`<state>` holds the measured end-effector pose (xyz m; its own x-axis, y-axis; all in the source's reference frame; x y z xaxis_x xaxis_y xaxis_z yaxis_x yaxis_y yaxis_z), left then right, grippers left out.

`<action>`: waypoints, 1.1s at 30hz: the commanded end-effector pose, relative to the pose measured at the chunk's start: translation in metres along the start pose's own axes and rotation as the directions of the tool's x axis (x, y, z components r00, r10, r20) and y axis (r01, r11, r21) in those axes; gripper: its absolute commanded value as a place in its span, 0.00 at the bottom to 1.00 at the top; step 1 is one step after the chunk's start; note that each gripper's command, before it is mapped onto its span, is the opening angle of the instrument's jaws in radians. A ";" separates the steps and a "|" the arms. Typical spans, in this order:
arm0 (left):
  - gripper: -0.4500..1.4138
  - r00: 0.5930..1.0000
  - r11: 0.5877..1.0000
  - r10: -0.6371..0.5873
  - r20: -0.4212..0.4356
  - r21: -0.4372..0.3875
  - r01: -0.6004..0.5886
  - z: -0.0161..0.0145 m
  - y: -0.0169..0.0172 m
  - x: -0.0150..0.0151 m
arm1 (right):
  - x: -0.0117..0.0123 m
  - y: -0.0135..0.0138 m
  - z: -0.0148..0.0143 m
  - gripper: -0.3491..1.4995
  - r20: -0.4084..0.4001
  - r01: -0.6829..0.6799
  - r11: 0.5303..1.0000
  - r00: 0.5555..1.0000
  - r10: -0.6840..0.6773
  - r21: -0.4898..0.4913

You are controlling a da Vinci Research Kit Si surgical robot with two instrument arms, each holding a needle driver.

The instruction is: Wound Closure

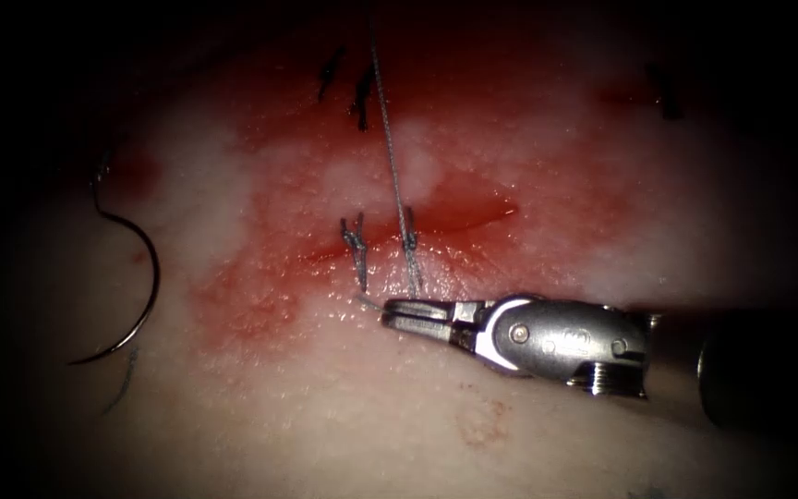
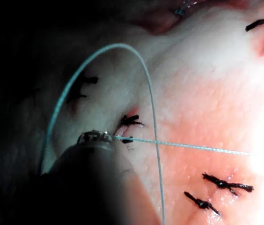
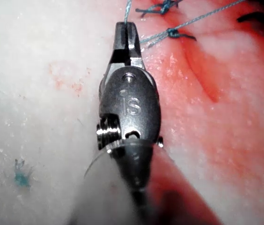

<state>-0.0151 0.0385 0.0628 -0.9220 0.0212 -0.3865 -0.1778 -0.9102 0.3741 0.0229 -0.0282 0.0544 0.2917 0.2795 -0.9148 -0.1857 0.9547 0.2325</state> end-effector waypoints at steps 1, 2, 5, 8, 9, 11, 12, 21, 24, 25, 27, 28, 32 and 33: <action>0.00 1.000 1.000 0.002 -0.003 0.002 -0.002 0.0007 -0.0004 0.0002 | -0.0004 -0.0004 0.0005 0.00 0.007 0.000 1.000 1.000 0.000 0.001; 0.00 1.000 1.000 0.002 -0.004 0.002 -0.002 0.0007 -0.0004 0.0002 | -0.0004 -0.0004 0.0004 0.00 0.007 0.000 1.000 1.000 0.000 -0.001; 0.00 1.000 1.000 0.001 -0.005 0.004 -0.001 0.0007 -0.0004 0.0001 | -0.0006 -0.0004 -0.0003 0.00 0.012 0.002 1.000 1.000 -0.002 -0.011; 0.00 1.000 1.000 -0.001 -0.009 0.006 0.001 0.0008 -0.0004 0.0002 | -0.0006 -0.0004 -0.0003 0.00 0.012 -0.010 1.000 1.000 0.011 -0.012; 0.00 1.000 1.000 0.005 -0.024 0.002 -0.005 0.0008 -0.0003 0.0003 | -0.0004 -0.0003 -0.0002 0.00 0.002 -0.025 1.000 1.000 0.025 -0.017; 0.00 0.997 0.999 -0.038 -0.070 -0.012 0.037 0.0007 0.0002 0.0007 | 0.0002 -0.0001 0.0002 0.00 -0.033 -0.093 0.995 0.995 0.091 -0.040; 0.00 0.994 0.998 -0.057 -0.088 -0.019 0.055 0.0006 0.0005 0.0009 | 0.0005 0.0000 0.0004 0.00 -0.035 -0.099 0.992 0.995 0.097 -0.077; 0.00 0.962 0.986 -0.159 -0.222 -0.075 0.146 -0.0026 0.0035 0.0041 | 0.0032 0.0014 0.0004 0.73 0.016 -0.166 0.945 0.984 0.178 -0.281; 0.00 0.955 0.983 -0.182 -0.233 -0.079 0.168 -0.0042 0.0037 0.0051 | 0.0035 0.0016 -0.0002 0.83 0.004 -0.210 0.925 0.975 0.223 -0.317; 0.00 0.953 0.982 -0.186 -0.238 -0.077 0.172 -0.0056 0.0037 0.0058 | 0.0037 0.0014 -0.0006 0.85 -0.014 -0.244 0.911 0.967 0.254 -0.334; 0.00 0.952 0.981 -0.191 -0.241 -0.078 0.177 -0.0060 0.0038 0.0060 | 0.0038 0.0014 -0.0008 0.88 -0.023 -0.259 0.907 0.964 0.267 -0.333; 0.00 0.951 0.982 -0.188 -0.247 -0.078 0.173 -0.0068 0.0038 0.0064 | 0.0040 0.0014 -0.0011 0.89 -0.037 -0.285 0.903 0.957 0.289 -0.323; 0.00 0.947 0.982 -0.186 -0.262 -0.074 0.172 -0.0096 0.0041 0.0079 | 0.0055 0.0017 -0.0021 0.92 -0.086 -0.386 0.878 0.922 0.378 -0.283; 0.00 0.946 0.983 -0.182 -0.267 -0.072 0.169 -0.0104 0.0041 0.0085 | 0.0061 0.0019 -0.0024 0.93 -0.106 -0.431 0.857 0.902 0.419 -0.282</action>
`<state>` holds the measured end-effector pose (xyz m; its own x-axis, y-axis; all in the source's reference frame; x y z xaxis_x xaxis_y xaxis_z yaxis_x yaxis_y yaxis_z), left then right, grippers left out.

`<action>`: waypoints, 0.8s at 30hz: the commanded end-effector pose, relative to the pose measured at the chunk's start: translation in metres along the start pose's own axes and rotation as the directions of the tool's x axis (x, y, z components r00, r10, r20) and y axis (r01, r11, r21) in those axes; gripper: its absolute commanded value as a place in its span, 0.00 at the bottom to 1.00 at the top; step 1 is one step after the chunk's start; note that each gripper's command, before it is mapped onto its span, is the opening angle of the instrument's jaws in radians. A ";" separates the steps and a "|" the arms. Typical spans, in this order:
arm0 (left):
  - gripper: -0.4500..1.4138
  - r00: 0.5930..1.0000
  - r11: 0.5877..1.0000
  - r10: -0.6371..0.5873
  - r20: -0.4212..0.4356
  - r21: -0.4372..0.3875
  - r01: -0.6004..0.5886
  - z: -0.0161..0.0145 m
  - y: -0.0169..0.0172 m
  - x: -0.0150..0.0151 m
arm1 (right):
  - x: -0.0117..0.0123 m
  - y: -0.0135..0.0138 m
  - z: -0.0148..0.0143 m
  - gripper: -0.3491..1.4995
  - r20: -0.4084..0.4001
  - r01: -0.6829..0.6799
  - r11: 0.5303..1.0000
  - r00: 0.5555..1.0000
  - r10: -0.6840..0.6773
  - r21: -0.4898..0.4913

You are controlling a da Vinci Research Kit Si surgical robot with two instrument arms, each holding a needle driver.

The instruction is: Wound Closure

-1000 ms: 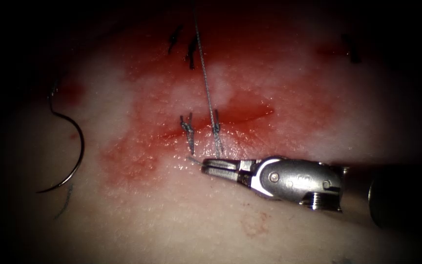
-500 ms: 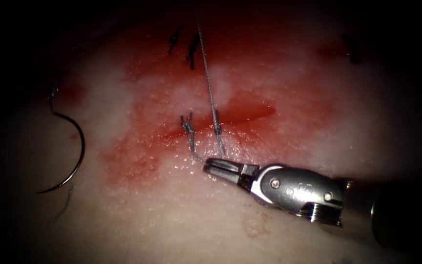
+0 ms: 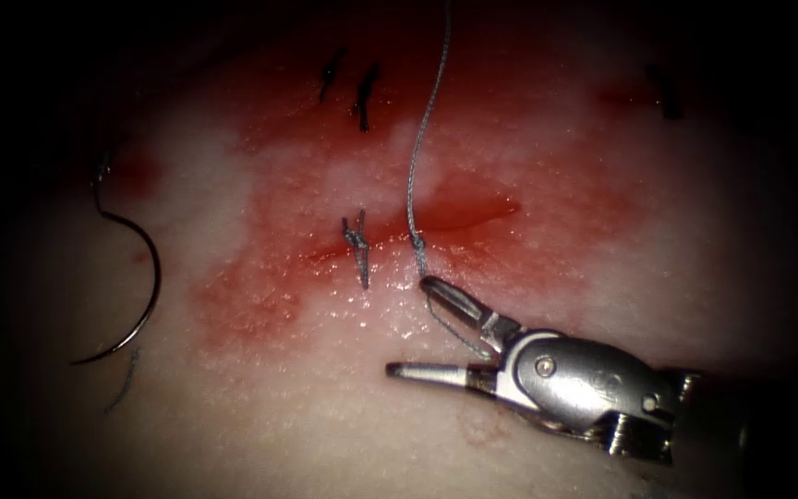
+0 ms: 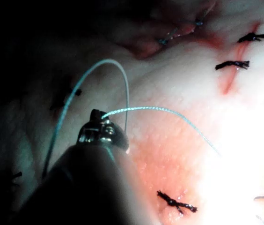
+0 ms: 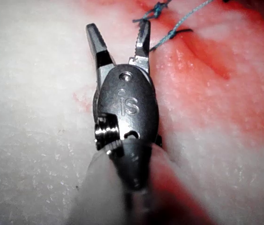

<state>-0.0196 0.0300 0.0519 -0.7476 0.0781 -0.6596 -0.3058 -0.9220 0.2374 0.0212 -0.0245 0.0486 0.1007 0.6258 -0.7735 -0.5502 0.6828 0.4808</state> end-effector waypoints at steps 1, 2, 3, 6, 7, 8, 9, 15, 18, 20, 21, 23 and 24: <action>0.00 1.000 1.000 0.002 -0.004 0.006 -0.002 0.0003 -0.0002 0.0006 | 0.0005 -0.0006 0.0004 0.90 -0.010 -0.078 0.997 0.997 0.078 0.003; 0.00 1.000 1.000 0.002 -0.006 0.006 -0.002 -0.0002 -0.0001 0.0012 | 0.0010 -0.0006 0.0003 0.88 -0.015 -0.120 0.993 0.993 0.120 0.001; 0.00 1.000 1.000 0.005 -0.008 0.011 -0.005 -0.0008 0.0000 0.0019 | 0.0017 -0.0004 0.0002 0.84 -0.016 -0.156 0.988 0.988 0.156 0.001; 0.00 1.000 1.000 0.007 -0.020 0.027 -0.006 -0.0024 0.0000 0.0036 | 0.0028 0.0002 0.0005 0.83 -0.010 -0.210 0.977 0.978 0.209 -0.042; 0.00 1.000 0.999 0.013 -0.021 0.031 -0.012 -0.0028 0.0000 0.0040 | 0.0030 0.0004 0.0007 0.83 -0.001 -0.222 0.974 0.975 0.222 -0.050; 0.00 1.000 0.999 0.013 -0.023 0.035 -0.012 -0.0032 0.0000 0.0045 | 0.0031 0.0006 0.0009 0.84 0.008 -0.233 0.970 0.972 0.234 -0.062; 0.00 1.000 0.999 0.012 -0.025 0.037 -0.011 -0.0038 0.0000 0.0051 | 0.0030 0.0009 0.0012 0.85 0.026 -0.237 0.968 0.971 0.240 -0.078; 0.00 0.999 0.999 0.012 -0.039 0.042 -0.010 -0.0060 -0.0003 0.0074 | 0.0015 0.0025 0.0028 0.96 0.091 -0.224 0.963 0.967 0.239 -0.150; 0.00 0.999 0.999 0.016 -0.038 0.046 -0.014 -0.0064 -0.0005 0.0079 | 0.0005 0.0033 0.0038 0.98 0.099 -0.214 0.960 0.967 0.234 -0.181; 0.00 0.999 0.999 0.015 -0.038 0.046 -0.013 -0.0064 -0.0005 0.0080 | 0.0001 0.0038 0.0046 0.99 0.096 -0.213 0.959 0.968 0.233 -0.188; 0.00 0.999 0.999 0.015 -0.038 0.046 -0.014 -0.0064 -0.0005 0.0080 | 0.0001 0.0039 0.0049 0.99 0.092 -0.213 0.959 0.968 0.233 -0.189; 0.00 0.999 0.999 0.017 -0.039 0.047 -0.015 -0.0064 -0.0004 0.0080 | 0.0001 0.0043 0.0056 0.99 0.082 -0.220 0.955 0.967 0.240 -0.198; 0.00 0.999 0.999 0.017 -0.039 0.047 -0.015 -0.0065 -0.0003 0.0080 | 0.0002 0.0045 0.0059 0.99 0.077 -0.210 0.957 0.970 0.229 -0.201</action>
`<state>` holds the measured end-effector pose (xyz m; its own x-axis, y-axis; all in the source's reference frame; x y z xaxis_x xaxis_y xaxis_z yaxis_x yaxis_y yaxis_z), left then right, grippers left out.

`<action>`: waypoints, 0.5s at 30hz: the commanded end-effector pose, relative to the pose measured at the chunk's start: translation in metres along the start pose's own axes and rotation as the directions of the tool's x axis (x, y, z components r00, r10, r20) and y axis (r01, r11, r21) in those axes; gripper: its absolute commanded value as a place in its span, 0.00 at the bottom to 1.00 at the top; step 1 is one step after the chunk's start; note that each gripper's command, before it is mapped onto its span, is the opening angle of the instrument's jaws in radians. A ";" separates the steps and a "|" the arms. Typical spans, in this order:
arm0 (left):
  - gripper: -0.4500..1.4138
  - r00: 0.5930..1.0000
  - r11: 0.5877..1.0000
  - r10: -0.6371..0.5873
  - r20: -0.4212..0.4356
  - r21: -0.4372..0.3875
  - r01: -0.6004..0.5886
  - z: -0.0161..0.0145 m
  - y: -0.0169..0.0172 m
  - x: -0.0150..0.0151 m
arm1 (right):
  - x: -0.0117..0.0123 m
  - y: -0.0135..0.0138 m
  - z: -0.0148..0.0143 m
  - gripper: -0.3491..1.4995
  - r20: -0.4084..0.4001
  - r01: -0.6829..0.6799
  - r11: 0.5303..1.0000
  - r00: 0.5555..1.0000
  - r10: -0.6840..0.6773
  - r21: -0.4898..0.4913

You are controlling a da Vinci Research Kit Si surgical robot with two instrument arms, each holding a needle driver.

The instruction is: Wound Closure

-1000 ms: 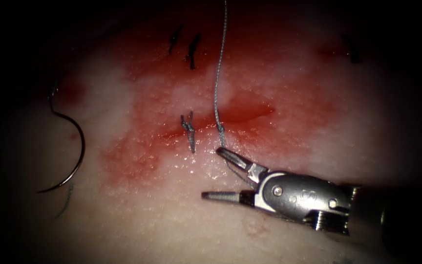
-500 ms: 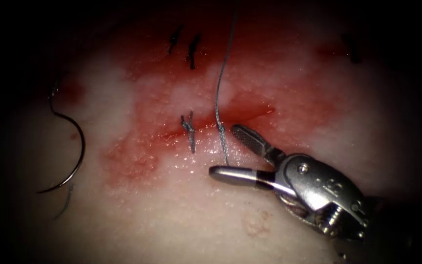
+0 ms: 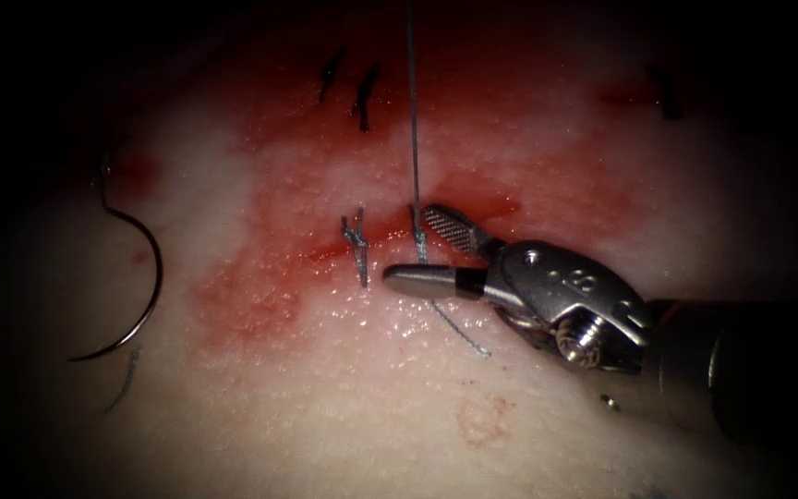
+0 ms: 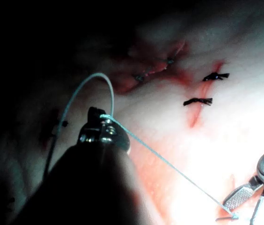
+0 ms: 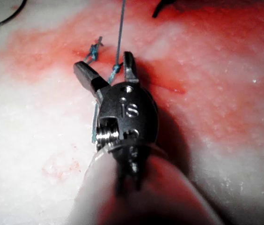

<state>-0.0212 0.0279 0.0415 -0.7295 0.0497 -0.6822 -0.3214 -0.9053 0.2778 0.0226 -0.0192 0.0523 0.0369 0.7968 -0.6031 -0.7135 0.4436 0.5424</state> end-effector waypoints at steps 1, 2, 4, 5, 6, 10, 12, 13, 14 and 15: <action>0.00 1.000 1.000 0.002 -0.002 0.002 -0.002 0.0007 -0.0002 0.0000 | -0.0001 -0.0002 0.0015 0.99 -0.009 0.019 1.000 1.000 -0.019 -0.008; 0.00 1.000 1.000 0.002 -0.002 0.002 -0.002 0.0006 -0.0002 0.0001 | 0.0001 -0.0001 0.0017 0.99 -0.012 0.022 1.000 1.000 -0.023 -0.012; 0.00 1.000 1.000 0.002 -0.003 0.004 -0.002 0.0004 -0.0001 0.0001 | 0.0006 0.0000 0.0024 0.99 -0.034 0.033 0.999 0.999 -0.033 -0.009; 0.00 1.000 1.000 0.002 -0.003 0.004 -0.002 0.0004 -0.0001 0.0001 | 0.0006 0.0000 0.0024 0.99 -0.034 0.033 0.999 0.999 -0.033 -0.009; 0.00 1.000 1.000 0.002 -0.003 0.004 -0.002 0.0004 -0.0001 0.0001 | 0.0007 0.0000 0.0026 0.99 -0.040 0.032 0.999 0.999 -0.032 -0.005; 0.00 1.000 1.000 0.003 -0.003 0.004 -0.003 0.0003 0.0000 0.0002 | 0.0007 -0.0002 0.0036 0.99 -0.044 0.044 0.999 0.998 -0.045 -0.007; 0.00 1.000 1.000 0.003 -0.003 0.004 -0.003 0.0003 0.0001 0.0003 | 0.0004 -0.0003 0.0042 0.99 -0.046 0.053 0.999 0.998 -0.053 -0.001; 0.00 1.000 1.000 0.004 -0.006 0.004 -0.003 0.0002 0.0002 0.0003 | 0.0004 -0.0003 0.0044 0.99 -0.047 0.060 0.998 0.997 -0.060 -0.001; 0.00 1.000 1.000 0.004 -0.006 0.004 -0.004 0.0002 0.0002 0.0003 | 0.0003 -0.0004 0.0047 0.99 -0.048 0.066 0.998 0.997 -0.066 0.001; 0.00 1.000 1.000 0.004 -0.009 0.004 -0.004 0.0001 0.0004 0.0004 | 0.0004 -0.0005 0.0051 0.99 -0.052 0.066 0.998 0.996 -0.066 0.003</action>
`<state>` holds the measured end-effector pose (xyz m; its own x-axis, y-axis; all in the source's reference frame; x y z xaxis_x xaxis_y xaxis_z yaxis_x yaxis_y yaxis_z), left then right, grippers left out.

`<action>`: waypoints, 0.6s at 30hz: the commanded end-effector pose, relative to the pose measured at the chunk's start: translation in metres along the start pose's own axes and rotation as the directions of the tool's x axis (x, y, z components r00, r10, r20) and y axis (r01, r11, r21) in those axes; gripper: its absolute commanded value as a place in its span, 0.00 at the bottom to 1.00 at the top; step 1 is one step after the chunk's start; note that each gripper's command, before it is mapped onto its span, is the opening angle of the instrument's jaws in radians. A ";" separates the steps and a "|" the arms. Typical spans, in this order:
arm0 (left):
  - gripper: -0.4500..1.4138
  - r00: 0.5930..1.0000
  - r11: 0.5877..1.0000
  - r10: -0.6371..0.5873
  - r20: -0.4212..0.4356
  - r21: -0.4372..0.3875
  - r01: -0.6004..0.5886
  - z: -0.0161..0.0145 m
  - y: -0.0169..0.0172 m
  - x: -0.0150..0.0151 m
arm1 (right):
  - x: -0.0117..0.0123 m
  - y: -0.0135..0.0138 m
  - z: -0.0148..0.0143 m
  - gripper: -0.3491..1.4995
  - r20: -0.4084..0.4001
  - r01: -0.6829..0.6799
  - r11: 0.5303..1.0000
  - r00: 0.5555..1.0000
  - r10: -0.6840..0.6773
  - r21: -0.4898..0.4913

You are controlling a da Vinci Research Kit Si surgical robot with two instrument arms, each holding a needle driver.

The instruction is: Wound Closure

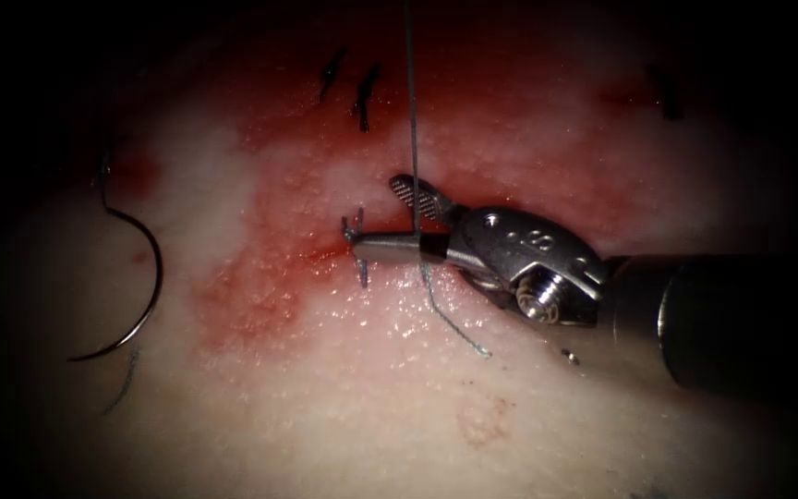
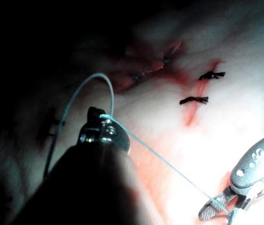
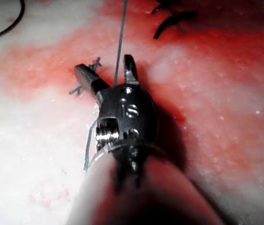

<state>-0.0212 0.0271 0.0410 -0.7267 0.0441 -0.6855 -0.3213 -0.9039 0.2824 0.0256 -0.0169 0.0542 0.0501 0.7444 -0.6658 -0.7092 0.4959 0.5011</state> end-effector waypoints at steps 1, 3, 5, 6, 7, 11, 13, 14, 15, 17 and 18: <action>0.00 1.000 1.000 0.001 -0.002 0.000 -0.001 0.0008 -0.0002 0.0001 | -0.0005 -0.0005 0.0009 0.99 -0.003 -0.001 1.000 1.000 0.001 0.003; 0.00 1.000 1.000 0.001 -0.002 0.001 -0.001 0.0007 -0.0001 0.0002 | -0.0003 -0.0006 0.0014 0.99 -0.006 0.009 1.000 1.000 -0.009 0.004; 0.00 1.000 1.000 0.001 -0.005 0.000 -0.001 0.0007 -0.0001 0.0003 | -0.0001 -0.0006 0.0018 0.98 -0.011 0.012 1.000 1.000 -0.012 0.006; 0.00 1.000 1.000 0.001 -0.004 0.000 -0.001 0.0006 0.0000 0.0003 | 0.0000 -0.0007 0.0020 0.97 -0.017 0.012 1.000 1.000 -0.011 0.010; 0.00 1.000 1.000 0.001 -0.007 -0.001 -0.001 0.0006 0.0000 0.0004 | 0.0001 -0.0007 0.0022 0.97 -0.017 0.011 1.000 1.000 -0.011 0.014; 0.00 1.000 1.000 0.001 -0.010 -0.001 -0.001 0.0006 0.0000 0.0003 | 0.0003 -0.0008 0.0029 0.97 -0.024 0.022 1.000 0.999 -0.021 0.014; 0.00 1.000 1.000 0.001 -0.010 -0.001 -0.001 0.0006 0.0000 0.0004 | 0.0005 -0.0009 0.0032 0.97 -0.029 0.020 1.000 0.999 -0.020 0.018; 0.00 1.000 1.000 0.001 -0.010 -0.001 -0.001 0.0006 0.0000 0.0004 | 0.0005 -0.0009 0.0032 0.97 -0.029 0.020 1.000 0.999 -0.020 0.018; 0.00 1.000 1.000 0.001 -0.010 -0.001 -0.001 0.0006 0.0000 0.0004 | 0.0005 -0.0009 0.0032 0.97 -0.032 0.020 1.000 0.999 -0.019 0.020; 0.00 1.000 1.000 0.001 -0.013 -0.002 -0.001 0.0006 0.0000 0.0004 | 0.0005 -0.0009 0.0033 0.94 -0.031 0.020 0.999 0.999 -0.019 0.028; 0.00 1.000 1.000 0.002 -0.013 -0.002 -0.002 0.0005 0.0000 0.0004 | 0.0005 -0.0010 0.0034 0.92 -0.031 0.022 0.999 0.999 -0.020 0.041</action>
<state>-0.0214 0.0267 0.0406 -0.7181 0.0380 -0.6949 -0.3190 -0.9054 0.2802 0.0279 -0.0152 0.0547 0.0432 0.7195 -0.6932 -0.6776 0.5310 0.5088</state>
